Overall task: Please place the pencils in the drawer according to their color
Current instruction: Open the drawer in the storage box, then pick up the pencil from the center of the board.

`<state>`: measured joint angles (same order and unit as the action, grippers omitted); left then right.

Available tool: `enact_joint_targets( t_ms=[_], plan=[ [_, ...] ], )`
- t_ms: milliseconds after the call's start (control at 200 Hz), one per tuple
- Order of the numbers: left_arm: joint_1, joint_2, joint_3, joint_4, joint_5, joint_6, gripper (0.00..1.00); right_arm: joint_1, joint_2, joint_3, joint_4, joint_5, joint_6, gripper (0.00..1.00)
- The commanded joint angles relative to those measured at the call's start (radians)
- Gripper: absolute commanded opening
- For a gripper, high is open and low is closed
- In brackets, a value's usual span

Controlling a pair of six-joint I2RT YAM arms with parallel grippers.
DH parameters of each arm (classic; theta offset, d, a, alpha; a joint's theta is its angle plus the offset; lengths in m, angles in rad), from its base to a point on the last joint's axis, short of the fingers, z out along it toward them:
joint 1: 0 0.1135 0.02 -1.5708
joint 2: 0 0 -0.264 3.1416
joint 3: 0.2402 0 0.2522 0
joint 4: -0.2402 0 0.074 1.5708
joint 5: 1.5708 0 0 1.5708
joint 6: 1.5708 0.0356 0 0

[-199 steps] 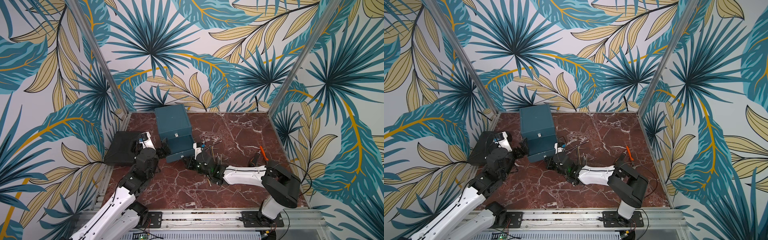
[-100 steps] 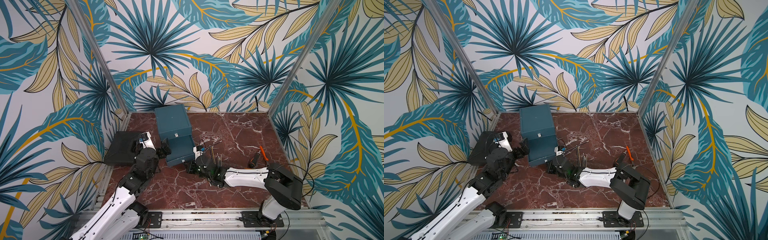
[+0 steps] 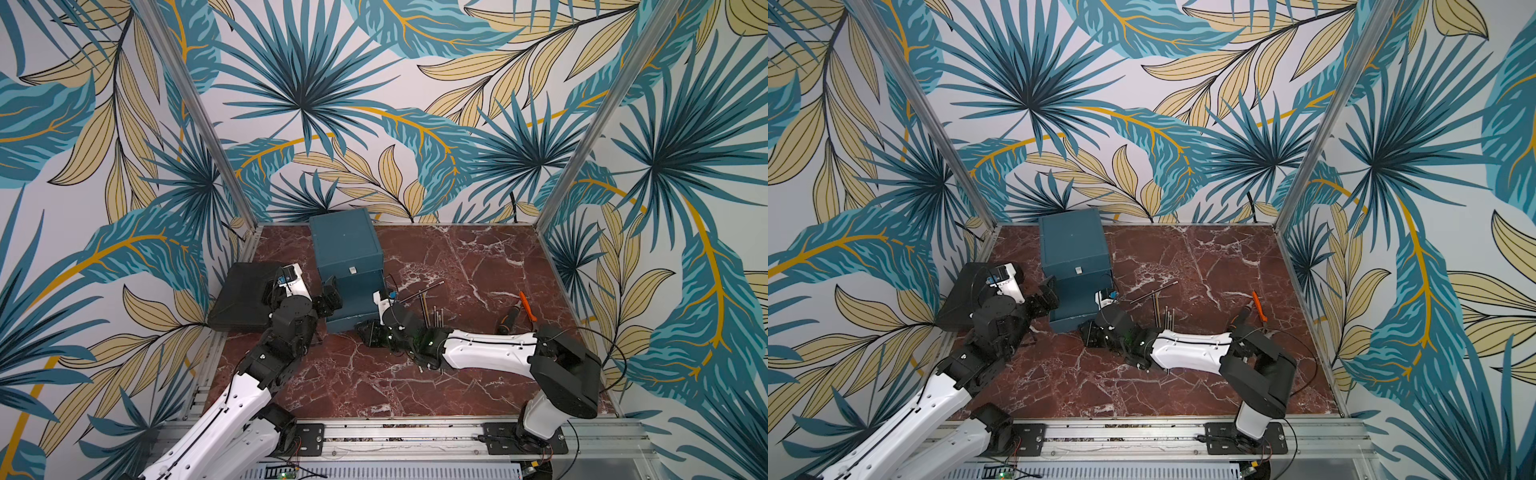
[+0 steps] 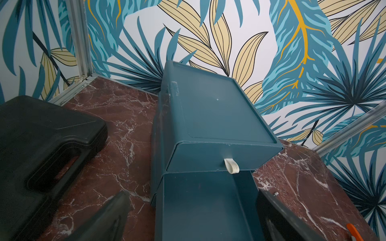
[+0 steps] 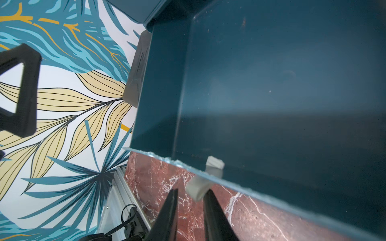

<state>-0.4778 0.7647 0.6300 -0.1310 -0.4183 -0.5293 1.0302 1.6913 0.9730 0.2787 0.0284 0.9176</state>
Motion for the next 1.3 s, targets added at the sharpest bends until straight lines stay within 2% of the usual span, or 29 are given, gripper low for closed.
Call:
enact_joint_targets(
  t_ms=[0,160,431,671,831,962,1232,1297],
  plan=[
    [0.005,-0.003,0.002,0.014,0.002,0.002,1.00,0.005,0.006,0.021,-0.080,-0.007,-0.033,0.32],
    [0.005,-0.006,0.004,0.010,-0.002,0.003,1.00,0.005,-0.032,0.029,-0.184,0.026,-0.052,0.41],
    [0.005,-0.018,0.010,-0.002,-0.006,0.004,1.00,0.005,-0.129,0.032,-0.397,0.074,-0.074,0.43],
    [0.005,-0.058,-0.001,-0.015,-0.039,0.002,1.00,-0.015,-0.251,0.074,-0.751,0.253,-0.068,0.46],
    [0.005,-0.063,-0.006,-0.001,-0.053,0.003,1.00,-0.084,-0.304,0.112,-0.936,0.313,-0.066,0.48],
    [0.005,-0.055,-0.008,0.013,-0.056,0.007,1.00,-0.156,-0.308,0.127,-1.042,0.305,-0.081,0.48],
    [0.005,-0.041,-0.011,0.027,-0.073,0.006,1.00,-0.326,-0.269,0.112,-1.151,0.287,-0.142,0.45],
    [0.005,-0.039,-0.012,0.029,-0.077,0.006,1.00,-0.354,-0.250,0.103,-1.160,0.275,-0.163,0.41]
  ],
)
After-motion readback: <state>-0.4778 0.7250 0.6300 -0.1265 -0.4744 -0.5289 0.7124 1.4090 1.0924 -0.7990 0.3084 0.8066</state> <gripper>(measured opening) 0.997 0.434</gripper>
